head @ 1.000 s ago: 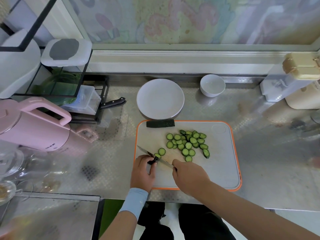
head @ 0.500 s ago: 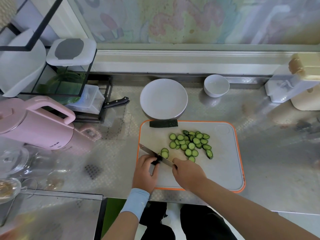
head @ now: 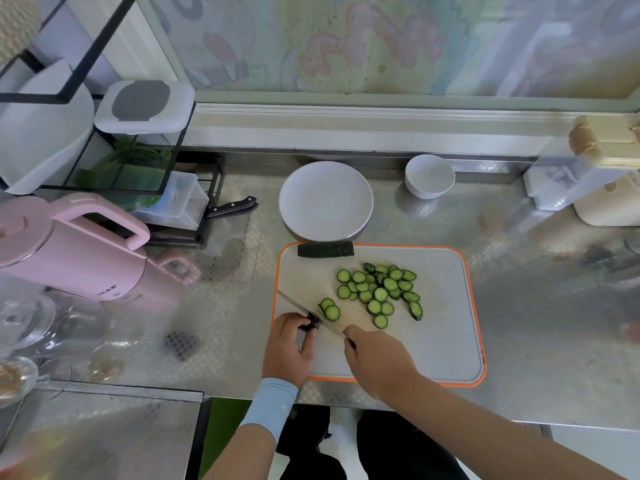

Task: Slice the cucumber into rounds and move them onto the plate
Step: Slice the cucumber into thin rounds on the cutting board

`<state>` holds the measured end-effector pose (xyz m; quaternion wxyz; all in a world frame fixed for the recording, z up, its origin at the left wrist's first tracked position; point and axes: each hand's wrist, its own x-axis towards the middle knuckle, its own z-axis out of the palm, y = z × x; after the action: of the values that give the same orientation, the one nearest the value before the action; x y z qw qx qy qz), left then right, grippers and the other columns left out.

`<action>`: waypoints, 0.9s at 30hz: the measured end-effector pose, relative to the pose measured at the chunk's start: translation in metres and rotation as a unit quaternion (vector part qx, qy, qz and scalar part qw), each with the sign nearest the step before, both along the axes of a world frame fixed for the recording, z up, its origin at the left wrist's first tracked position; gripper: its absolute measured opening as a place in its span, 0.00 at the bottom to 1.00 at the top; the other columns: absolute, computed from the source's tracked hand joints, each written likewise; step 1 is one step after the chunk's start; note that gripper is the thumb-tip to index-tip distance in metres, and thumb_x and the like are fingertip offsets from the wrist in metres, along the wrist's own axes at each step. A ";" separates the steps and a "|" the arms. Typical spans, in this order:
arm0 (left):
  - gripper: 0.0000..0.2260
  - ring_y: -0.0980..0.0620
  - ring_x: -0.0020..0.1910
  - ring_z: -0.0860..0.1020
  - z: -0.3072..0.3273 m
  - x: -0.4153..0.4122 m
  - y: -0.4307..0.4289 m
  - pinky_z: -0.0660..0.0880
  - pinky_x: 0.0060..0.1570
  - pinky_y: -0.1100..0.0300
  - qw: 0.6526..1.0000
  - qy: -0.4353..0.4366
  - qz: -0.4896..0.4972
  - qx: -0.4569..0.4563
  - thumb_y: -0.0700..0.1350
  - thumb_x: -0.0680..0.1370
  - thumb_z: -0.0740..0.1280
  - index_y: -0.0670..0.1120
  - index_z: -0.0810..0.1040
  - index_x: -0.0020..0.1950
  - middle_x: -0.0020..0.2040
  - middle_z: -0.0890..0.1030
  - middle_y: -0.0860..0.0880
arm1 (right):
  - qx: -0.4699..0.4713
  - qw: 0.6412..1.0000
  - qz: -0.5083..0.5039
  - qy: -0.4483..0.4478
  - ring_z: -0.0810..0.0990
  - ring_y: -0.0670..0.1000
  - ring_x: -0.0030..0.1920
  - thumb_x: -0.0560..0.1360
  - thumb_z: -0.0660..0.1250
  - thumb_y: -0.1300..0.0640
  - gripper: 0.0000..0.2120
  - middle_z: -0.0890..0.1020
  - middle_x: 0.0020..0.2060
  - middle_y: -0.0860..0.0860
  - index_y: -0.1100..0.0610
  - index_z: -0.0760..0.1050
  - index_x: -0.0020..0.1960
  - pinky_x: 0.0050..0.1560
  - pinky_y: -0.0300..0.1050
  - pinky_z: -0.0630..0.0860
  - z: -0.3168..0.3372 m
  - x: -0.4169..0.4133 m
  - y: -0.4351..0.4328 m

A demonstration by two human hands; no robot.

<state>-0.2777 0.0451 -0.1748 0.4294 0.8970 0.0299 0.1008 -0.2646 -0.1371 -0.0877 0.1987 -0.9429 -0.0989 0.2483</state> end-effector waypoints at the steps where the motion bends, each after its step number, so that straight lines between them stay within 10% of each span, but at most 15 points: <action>1: 0.07 0.53 0.46 0.76 0.000 0.000 0.000 0.74 0.48 0.62 1.000 -0.001 -0.001 -0.002 0.46 0.74 0.67 0.44 0.78 0.48 0.47 0.77 0.53 | 0.003 1.000 -0.001 -0.003 0.73 0.56 0.33 0.83 0.52 0.50 0.09 0.72 0.30 0.49 0.52 0.66 0.47 0.32 0.46 0.67 0.001 -0.002 0.001; 27: 0.08 0.54 0.48 0.77 0.001 0.001 0.001 0.75 0.48 0.62 1.000 0.023 -0.006 0.003 0.49 0.75 0.65 0.46 0.79 0.49 0.49 0.77 0.54 | -0.040 0.999 0.012 0.023 0.70 0.55 0.33 0.83 0.52 0.54 0.07 0.68 0.30 0.48 0.52 0.64 0.46 0.26 0.43 0.59 -0.005 0.008 0.015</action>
<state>-0.2770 0.0459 -0.1741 0.4262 0.9006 0.0341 0.0777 -0.2562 -0.1222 -0.0925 0.1600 -0.9430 -0.0957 0.2757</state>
